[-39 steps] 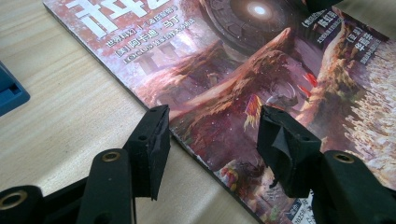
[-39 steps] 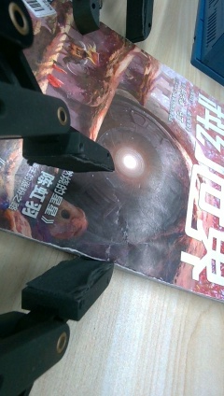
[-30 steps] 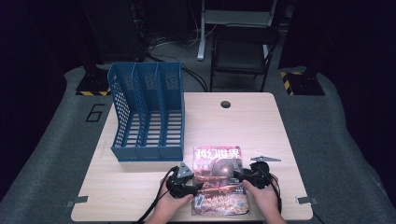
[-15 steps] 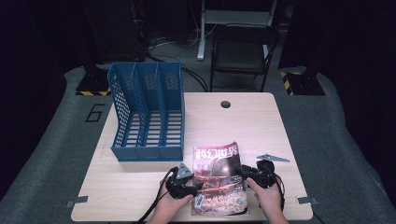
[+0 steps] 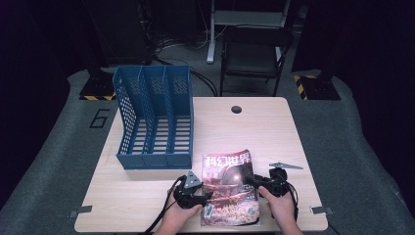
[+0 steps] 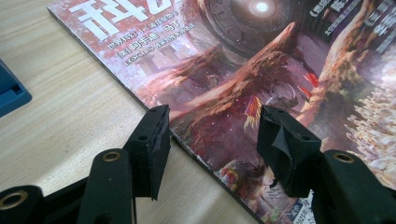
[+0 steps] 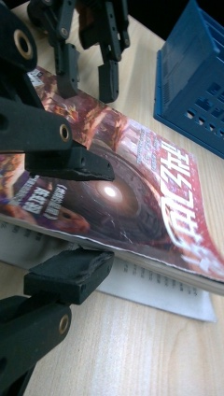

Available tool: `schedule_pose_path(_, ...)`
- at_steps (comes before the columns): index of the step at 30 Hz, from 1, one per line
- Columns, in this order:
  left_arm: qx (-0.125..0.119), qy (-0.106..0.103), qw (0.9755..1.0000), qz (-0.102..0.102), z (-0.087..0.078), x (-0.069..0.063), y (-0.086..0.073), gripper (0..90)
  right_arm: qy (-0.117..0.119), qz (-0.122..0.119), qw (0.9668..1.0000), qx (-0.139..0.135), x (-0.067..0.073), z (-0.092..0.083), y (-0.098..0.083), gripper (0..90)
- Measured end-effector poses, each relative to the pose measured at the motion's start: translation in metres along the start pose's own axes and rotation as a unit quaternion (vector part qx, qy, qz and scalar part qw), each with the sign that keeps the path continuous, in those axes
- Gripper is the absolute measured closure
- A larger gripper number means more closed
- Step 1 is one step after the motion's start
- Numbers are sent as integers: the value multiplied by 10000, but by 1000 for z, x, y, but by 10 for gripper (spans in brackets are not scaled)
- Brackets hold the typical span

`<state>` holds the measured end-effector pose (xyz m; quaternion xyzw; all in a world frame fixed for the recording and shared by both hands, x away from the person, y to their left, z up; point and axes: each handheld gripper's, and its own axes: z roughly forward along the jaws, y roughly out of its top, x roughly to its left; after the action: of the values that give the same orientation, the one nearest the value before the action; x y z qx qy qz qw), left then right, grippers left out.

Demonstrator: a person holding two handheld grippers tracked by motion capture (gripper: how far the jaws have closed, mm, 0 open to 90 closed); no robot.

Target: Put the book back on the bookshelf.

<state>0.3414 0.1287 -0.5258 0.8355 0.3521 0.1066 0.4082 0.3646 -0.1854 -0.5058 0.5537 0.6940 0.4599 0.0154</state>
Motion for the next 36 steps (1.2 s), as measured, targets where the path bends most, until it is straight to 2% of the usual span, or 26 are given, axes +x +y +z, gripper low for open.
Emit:
schedule_pose_path(3, -55, -1, 10000, -40, 1, -1, -1, 442, 115, 189, 9998, 34, -6, 5, -1, 543)
schedule_pose_path(6, -60, -2, 10000, -36, 0, 0, -1, 442, -15, 29, 9998, 210, -4, 13, -2, 535)
schedule_pose_path(7, -65, -2, 10000, -36, 0, 0, -1, 442, -30, 73, 9995, 297, -2, 14, -2, 536)
schedule_pose_path(8, -81, -3, 10000, -32, 1, 0, -1, 442, -21, -20, 9995, 319, -3, 16, -2, 532)
schedule_pose_path(10, -57, -44, 10000, -68, 0, 0, -1, 443, -64, -28, 9992, 386, 0, 17, -2, 530)
schedule_pose_path(11, -84, 0, 10000, -54, 0, -1, -1, 443, -67, -105, 9992, 379, 0, 18, -2, 530)
schedule_pose_path(14, -93, -8, 9999, -63, 0, 0, -2, 443, 15, 45, 9988, 482, 2, 17, -2, 534)
schedule_pose_path(16, -137, 1, 9999, -66, 0, -1, -3, 443, 55, -125, 9981, 608, 3, 17, -3, 542)
schedule_pose_path(19, -128, -19, 9999, -54, 0, 0, -3, 443, -29, -309, 9967, 745, 6, 15, -3, 575)
schedule_pose_path(22, -137, -53, 9999, -65, 0, 1, -2, 445, 10, -247, 9968, 754, 4, 16, -2, 595)
schedule_pose_path(24, -139, -55, 9999, -67, 0, 1, -3, 445, 68, -116, 9970, 757, 1, 16, -1, 612)
schedule_pose_path(28, -134, -40, 9999, -52, 0, 1, -3, 444, 119, -236, 9965, 789, -2, 16, -1, 667)
schedule_pose_path(30, -106, -76, 9999, -39, -1, 1, -3, 443, 134, -196, 9962, 832, -2, 15, 0, 680)
schedule_pose_path(32, -173, -19, 9998, -34, 0, 1, -4, 440, 142, -211, 9963, 825, -3, 16, 0, 701)
schedule_pose_path(34, -167, -16, 9998, -46, 0, 0, -4, 435, 189, -128, 9961, 851, -1, 15, 0, 743)
schedule_pose_path(36, -117, -47, 9999, -56, 0, -1, -4, 419, 268, -216, 9959, 838, -2, 14, 0, 782)
